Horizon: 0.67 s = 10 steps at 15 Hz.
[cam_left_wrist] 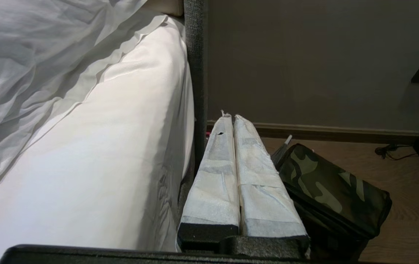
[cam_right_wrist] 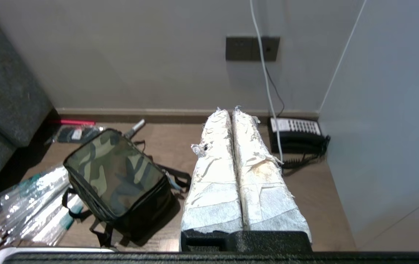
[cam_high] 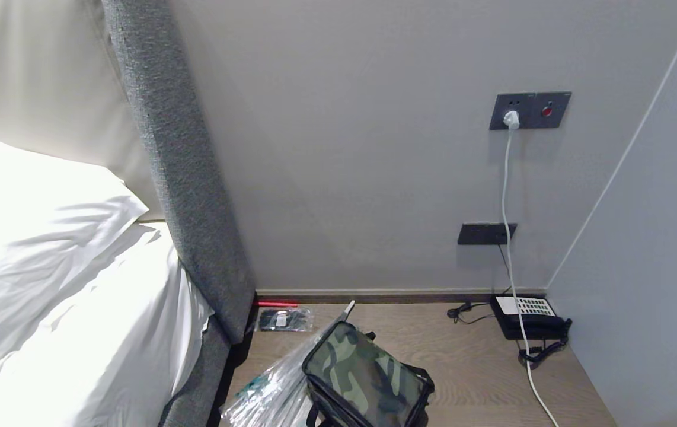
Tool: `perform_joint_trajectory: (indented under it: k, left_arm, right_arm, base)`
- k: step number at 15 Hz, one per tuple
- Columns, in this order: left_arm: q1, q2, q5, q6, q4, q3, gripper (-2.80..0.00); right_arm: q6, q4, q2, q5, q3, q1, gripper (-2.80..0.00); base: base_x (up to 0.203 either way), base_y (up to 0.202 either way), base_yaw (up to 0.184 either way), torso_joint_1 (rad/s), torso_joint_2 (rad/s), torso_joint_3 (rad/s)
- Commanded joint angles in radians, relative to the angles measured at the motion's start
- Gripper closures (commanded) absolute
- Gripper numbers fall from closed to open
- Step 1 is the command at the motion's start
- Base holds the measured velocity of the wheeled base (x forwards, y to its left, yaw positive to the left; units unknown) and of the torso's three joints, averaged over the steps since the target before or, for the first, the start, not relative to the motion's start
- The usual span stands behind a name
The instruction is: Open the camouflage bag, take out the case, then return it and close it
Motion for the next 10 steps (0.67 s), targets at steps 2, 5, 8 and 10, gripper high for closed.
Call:
perform_joint_trajectory:
  k: [2,5,8,10]
  left_arm:
    - [0.000,0.001,0.000,-0.001,-0.001,0.000,0.00]
    - [0.000,0.001,0.000,-0.001,-0.001,0.000,0.00]
    - [0.000,0.001,-0.001,-0.001,0.000,0.000,0.00]
    - [0.000,0.001,-0.001,-0.001,-0.001,0.000,0.00]
  right_arm:
    - [-0.001,0.000,-0.029,0.000,0.002,0.000,0.00]
    - [0.000,0.000,-0.029,0.000,0.002,0.000,0.00]
    - [0.000,0.000,-0.029,0.000,0.002,0.000,0.00]
    - [0.000,0.000,-0.029,0.000,0.002,0.000,0.00]
  base:
    - [0.000,0.000,0.000,0.002,0.01,0.198]
    - [0.000,0.000,0.000,0.003,0.00,0.207]
    - [0.000,0.000,0.000,0.002,0.01,0.203]
    - [0.000,0.000,0.000,0.001,0.00,0.176]
